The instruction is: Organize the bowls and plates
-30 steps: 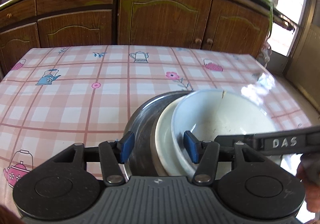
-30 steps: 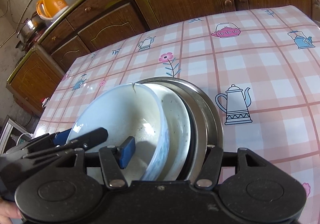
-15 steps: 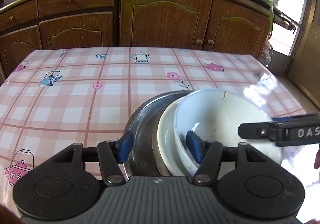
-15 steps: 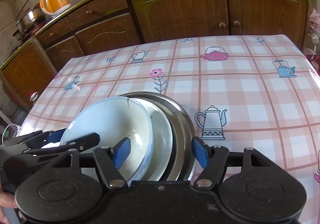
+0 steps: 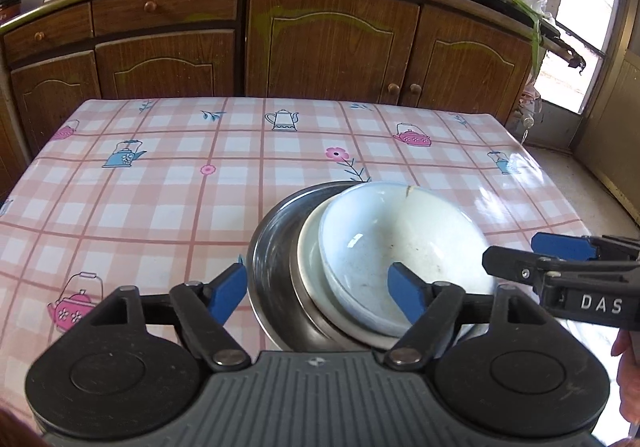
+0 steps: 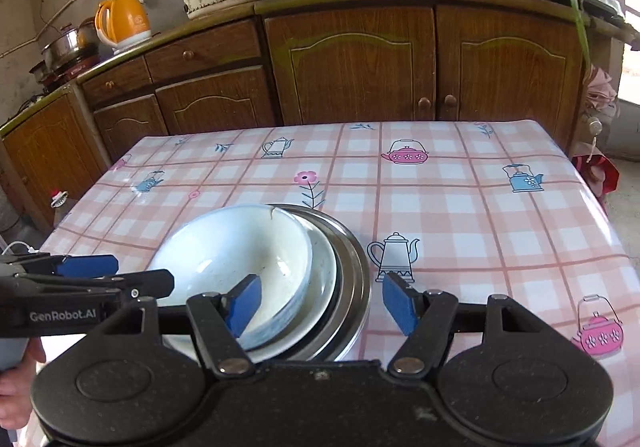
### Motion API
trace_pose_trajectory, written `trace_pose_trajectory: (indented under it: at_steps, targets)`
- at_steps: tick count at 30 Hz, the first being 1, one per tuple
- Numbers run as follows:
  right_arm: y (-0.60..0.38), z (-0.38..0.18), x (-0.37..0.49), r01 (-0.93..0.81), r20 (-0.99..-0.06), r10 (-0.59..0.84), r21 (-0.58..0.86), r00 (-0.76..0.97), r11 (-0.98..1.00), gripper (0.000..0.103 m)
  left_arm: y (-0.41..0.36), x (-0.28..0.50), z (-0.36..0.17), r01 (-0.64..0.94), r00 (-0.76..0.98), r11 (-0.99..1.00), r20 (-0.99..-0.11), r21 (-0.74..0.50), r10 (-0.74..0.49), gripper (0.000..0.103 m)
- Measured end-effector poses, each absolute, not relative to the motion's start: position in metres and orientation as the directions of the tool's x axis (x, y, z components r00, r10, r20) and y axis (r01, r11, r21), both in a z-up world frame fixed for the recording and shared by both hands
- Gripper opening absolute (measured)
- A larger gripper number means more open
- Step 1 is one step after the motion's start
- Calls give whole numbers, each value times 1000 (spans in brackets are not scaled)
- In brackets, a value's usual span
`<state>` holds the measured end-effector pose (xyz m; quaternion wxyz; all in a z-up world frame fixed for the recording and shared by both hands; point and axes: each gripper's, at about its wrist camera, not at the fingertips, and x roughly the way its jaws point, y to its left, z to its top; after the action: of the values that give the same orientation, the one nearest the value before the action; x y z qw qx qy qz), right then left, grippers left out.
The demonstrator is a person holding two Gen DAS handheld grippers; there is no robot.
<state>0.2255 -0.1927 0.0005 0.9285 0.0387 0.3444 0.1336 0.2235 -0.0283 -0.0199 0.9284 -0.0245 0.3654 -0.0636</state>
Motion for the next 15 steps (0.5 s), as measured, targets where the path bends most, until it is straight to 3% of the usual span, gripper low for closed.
trace_pose_trajectory:
  at_steps: [5,12,15]
  targets:
    - [-197,2,186,-196,-631,275,193,725,961,80,-37,199,-13,99,713,992,-689,-83,-129,89]
    - [-200,5,141,-156,-653,244,190,717,969,80,-45,164,-6,99,705,990,-696,-97,-139,91]
    - [-201,10,126,-148,-654,232,181,720,972,80,-47,153,-2,89,702,991,-699,-104,-136,99]
